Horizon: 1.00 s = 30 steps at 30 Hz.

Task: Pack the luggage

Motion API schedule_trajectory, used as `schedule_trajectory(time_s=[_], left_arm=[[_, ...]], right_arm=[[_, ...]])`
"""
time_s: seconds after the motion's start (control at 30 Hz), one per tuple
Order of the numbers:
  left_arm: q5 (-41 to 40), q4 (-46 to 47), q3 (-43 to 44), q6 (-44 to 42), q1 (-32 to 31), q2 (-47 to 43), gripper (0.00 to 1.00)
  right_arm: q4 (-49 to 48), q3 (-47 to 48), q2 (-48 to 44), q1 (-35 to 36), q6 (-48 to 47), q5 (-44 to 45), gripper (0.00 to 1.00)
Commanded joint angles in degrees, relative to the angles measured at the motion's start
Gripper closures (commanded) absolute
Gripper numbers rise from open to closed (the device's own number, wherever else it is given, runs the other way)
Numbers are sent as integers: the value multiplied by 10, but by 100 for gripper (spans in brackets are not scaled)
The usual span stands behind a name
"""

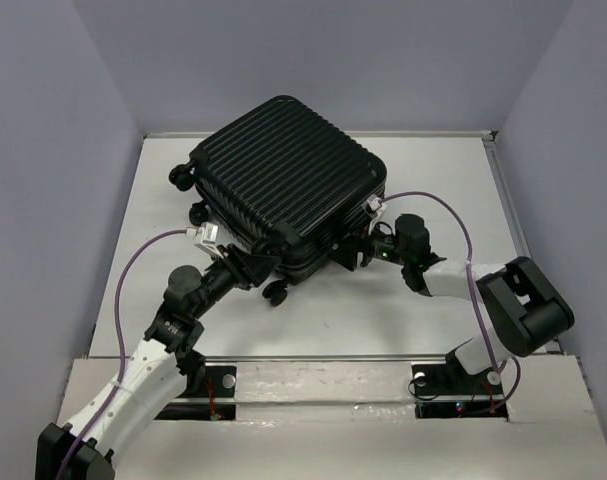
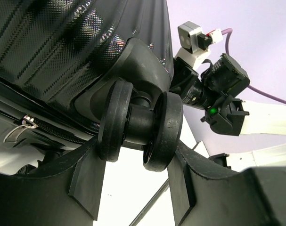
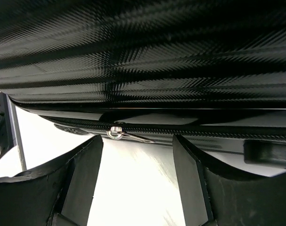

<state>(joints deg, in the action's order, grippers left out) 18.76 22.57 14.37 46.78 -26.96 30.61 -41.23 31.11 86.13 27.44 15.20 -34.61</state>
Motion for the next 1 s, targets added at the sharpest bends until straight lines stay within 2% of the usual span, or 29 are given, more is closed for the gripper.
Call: schedule_trajectory(time_s=[0.0,0.2,0.33,0.5,0.63,0.67,0.7,0.8,0.9,0.97], left_arm=[[7,98,3,0,-13,-13,94],[-2,98,7,-2,-27,-6,94],[-8,97,6,-2,-34,-2,94],[-15,94,3,-3,-36,0,94],[-15,95,6,-4,-37,3,94],[-15,94,6,-4,-37,2,94],[-15,93,7,-4,-37,2,94],[-15,93,7,-6,-38,4,94],[-15,94,13,-7,-40,11,94],[-14,94,23,-8,-42,21,94]], right_arm=[[-101,34,21,2,4,-34,34],[-197,3,23,2,57,-55,58],[-217,-12,22,8,65,-52,71],[-229,-19,25,8,74,-51,76],[-238,-16,39,13,80,-42,73],[-241,-16,42,13,81,-40,75],[-242,-16,45,13,84,-37,82],[-237,-15,43,18,84,-16,93],[-215,-15,34,49,77,27,93],[-186,-8,20,95,60,80,93]])
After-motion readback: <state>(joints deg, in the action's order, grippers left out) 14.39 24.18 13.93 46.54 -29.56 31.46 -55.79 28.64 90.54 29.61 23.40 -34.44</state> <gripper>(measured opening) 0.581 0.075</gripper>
